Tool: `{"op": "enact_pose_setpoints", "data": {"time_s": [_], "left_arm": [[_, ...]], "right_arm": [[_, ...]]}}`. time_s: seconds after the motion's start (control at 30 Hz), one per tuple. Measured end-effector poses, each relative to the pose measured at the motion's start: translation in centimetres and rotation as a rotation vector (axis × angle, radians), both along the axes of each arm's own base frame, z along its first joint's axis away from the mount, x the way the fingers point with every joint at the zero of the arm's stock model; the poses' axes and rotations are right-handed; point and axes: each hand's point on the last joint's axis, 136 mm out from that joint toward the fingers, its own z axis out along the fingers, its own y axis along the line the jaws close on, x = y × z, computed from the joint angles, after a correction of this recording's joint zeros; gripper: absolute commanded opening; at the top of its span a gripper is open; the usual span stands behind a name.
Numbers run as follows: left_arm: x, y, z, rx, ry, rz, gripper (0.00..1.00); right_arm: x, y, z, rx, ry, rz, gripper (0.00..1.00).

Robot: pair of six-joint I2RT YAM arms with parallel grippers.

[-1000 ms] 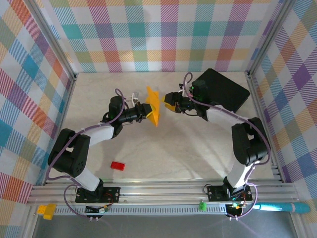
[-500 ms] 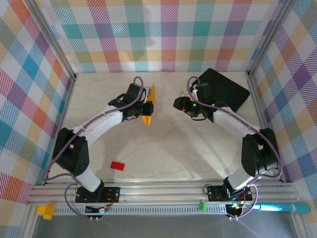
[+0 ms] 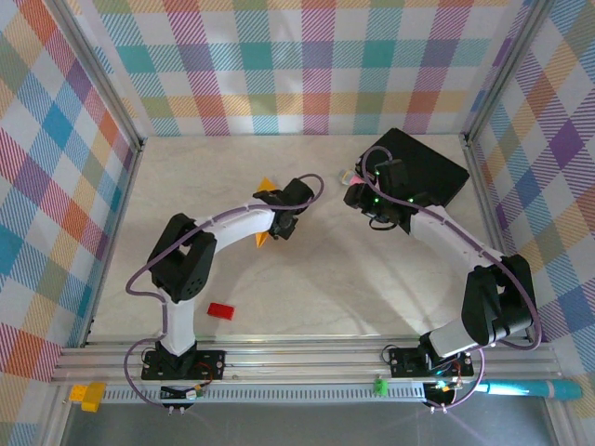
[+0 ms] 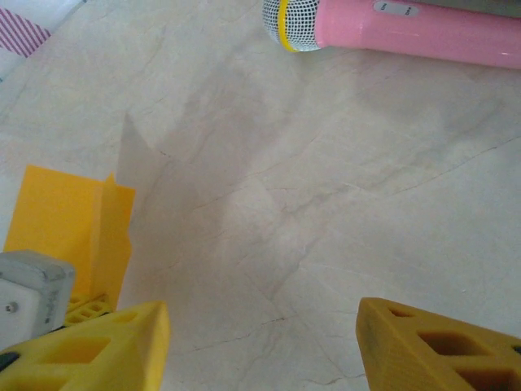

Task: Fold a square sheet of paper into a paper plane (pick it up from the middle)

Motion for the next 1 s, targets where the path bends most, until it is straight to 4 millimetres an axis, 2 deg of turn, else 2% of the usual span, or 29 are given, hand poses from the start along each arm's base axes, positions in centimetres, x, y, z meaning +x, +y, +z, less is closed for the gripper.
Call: {"op": "enact_pose_setpoints", "data": {"time_s": [0.2,0.43,1.0], "left_arm": [[0.1,0.5,-1.2,0.113,-0.013,-0.016,0.10],[-0.6,0.0,-2.9,0.196,-0.004,-0.057,0.15],[-0.9,-0.9,-4.0,0.164,0.016,-0.046,0.22]], "right_arm": [[-0.4,-0.7,-1.1,-0.015,0.026,-0.020,0.62],[-0.5,-1.1,-1.4,-0.023,0.037,-0.034,0.62],[-0.7,-1.5,-1.9,-0.026,0.051,-0.041,0.62]]}}
